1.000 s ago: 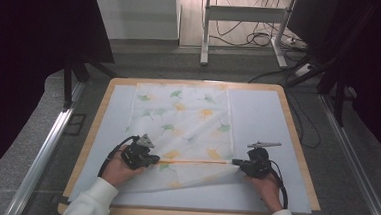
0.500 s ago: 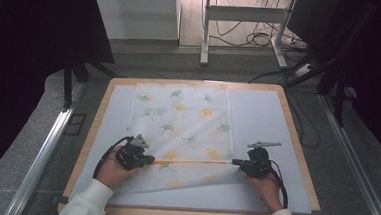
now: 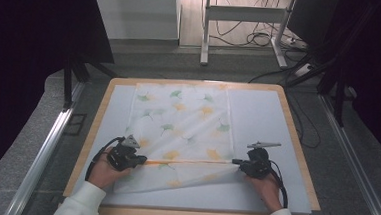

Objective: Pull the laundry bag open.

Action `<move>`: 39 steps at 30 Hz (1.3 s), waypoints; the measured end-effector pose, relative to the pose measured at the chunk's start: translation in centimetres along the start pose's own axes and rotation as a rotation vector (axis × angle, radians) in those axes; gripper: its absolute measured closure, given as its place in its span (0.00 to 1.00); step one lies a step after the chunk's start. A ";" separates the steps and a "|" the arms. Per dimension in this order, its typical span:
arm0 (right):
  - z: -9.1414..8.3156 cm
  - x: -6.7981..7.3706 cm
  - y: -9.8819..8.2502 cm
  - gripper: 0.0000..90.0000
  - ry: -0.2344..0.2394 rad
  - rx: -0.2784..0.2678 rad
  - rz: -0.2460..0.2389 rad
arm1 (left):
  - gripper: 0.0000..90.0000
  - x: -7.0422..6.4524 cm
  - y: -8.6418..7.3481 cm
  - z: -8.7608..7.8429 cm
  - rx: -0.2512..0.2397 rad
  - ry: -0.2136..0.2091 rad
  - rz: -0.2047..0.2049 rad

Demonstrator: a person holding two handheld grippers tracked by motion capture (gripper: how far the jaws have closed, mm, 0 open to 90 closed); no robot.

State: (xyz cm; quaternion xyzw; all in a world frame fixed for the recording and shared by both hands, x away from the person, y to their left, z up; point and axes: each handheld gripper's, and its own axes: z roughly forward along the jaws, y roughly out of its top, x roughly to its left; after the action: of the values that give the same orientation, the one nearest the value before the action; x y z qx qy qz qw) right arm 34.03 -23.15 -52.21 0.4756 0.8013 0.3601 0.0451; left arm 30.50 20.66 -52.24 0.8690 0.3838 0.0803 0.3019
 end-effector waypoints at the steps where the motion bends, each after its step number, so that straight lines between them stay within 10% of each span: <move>1: 0.0 0.0 0.0 1.00 -0.001 0.001 -0.001 | 1.00 0.1 -0.1 -0.1 0.000 0.002 0.000; 39: 0.0 0.0 0.0 1.00 -0.005 0.003 -0.006 | 1.00 2.7 -3.7 -2.7 -0.013 0.063 -0.091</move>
State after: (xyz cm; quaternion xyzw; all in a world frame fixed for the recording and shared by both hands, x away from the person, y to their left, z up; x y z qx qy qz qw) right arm 34.04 -23.11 -52.17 0.4742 0.8032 0.3573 0.0476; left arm 29.09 25.74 -52.50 0.8457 0.4317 0.0961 0.2985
